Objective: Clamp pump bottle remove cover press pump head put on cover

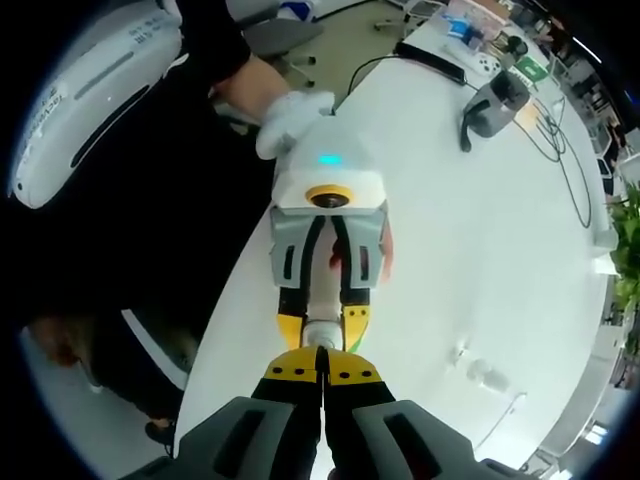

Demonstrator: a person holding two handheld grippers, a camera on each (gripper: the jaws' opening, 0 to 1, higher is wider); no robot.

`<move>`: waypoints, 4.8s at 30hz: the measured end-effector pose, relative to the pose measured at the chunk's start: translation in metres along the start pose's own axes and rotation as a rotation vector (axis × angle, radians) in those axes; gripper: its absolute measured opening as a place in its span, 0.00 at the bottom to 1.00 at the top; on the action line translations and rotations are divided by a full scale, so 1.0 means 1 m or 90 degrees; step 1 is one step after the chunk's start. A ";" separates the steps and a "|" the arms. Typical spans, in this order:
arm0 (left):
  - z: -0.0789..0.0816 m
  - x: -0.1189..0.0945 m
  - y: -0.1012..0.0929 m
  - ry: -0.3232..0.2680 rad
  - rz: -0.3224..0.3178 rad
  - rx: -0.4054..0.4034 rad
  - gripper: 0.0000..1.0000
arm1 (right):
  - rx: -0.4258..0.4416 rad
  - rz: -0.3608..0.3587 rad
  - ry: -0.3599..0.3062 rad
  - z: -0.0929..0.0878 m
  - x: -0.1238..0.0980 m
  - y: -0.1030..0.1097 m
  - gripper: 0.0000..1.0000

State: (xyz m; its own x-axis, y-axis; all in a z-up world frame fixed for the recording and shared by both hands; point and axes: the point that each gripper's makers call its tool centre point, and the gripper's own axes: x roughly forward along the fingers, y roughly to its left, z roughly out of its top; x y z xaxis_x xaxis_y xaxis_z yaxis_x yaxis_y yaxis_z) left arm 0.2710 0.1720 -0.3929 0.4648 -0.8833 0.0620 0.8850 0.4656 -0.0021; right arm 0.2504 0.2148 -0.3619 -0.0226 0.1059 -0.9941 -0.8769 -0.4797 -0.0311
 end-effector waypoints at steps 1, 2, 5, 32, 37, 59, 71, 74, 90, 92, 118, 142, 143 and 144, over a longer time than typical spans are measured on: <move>0.000 0.000 0.000 0.000 0.000 0.000 0.14 | 0.002 0.005 0.002 0.000 0.000 0.000 0.00; 0.000 0.000 0.000 0.000 0.000 0.000 0.14 | 0.002 0.008 0.003 0.000 0.000 0.000 0.00; 0.000 0.000 0.000 0.000 0.000 0.001 0.14 | 0.005 0.011 -0.003 0.001 0.000 0.001 0.00; -0.012 0.002 -0.005 0.043 0.003 0.052 0.14 | 0.009 -0.094 -0.123 0.008 -0.050 -0.022 0.00; -0.006 0.000 -0.001 0.024 0.009 0.036 0.14 | 0.009 -0.102 -0.122 0.007 -0.054 -0.020 0.00; 0.008 -0.005 0.007 -0.018 0.025 0.018 0.13 | 0.012 -0.104 -0.082 -0.008 -0.052 -0.015 0.00; 0.012 -0.006 0.009 -0.030 0.030 0.015 0.13 | 0.021 -0.097 -0.082 -0.011 -0.049 -0.014 0.00; 0.013 -0.007 0.009 -0.033 0.031 0.011 0.13 | 0.022 -0.094 -0.072 -0.016 -0.042 -0.012 0.00; 0.025 -0.011 0.009 -0.070 0.030 0.003 0.13 | 0.029 -0.079 -0.088 -0.024 -0.034 -0.006 0.07; 0.028 -0.012 0.010 -0.078 0.033 0.004 0.13 | 0.057 -0.092 -0.124 -0.024 -0.034 -0.007 0.07; 0.031 -0.013 0.019 -0.089 0.056 -0.006 0.13 | 0.601 -0.422 -0.708 -0.047 -0.060 -0.034 0.22; 0.029 -0.013 0.025 -0.084 0.077 0.005 0.13 | 0.904 -0.493 -0.871 -0.059 -0.011 -0.025 0.28; 0.029 -0.013 0.025 -0.084 0.076 0.005 0.13 | 0.906 -0.485 -0.870 -0.057 -0.009 -0.025 0.27; 0.029 -0.013 0.025 -0.084 0.077 0.006 0.13 | 0.907 -0.477 -0.869 -0.056 -0.008 -0.025 0.26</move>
State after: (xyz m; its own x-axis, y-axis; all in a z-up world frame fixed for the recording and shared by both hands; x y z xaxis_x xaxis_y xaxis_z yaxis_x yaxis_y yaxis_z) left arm 0.2857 0.1968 -0.3646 0.5595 -0.8063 0.1921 0.8224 0.5689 -0.0075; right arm 0.2994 0.1776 -0.3590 0.7505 0.6490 -0.1247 -0.5412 0.7119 0.4475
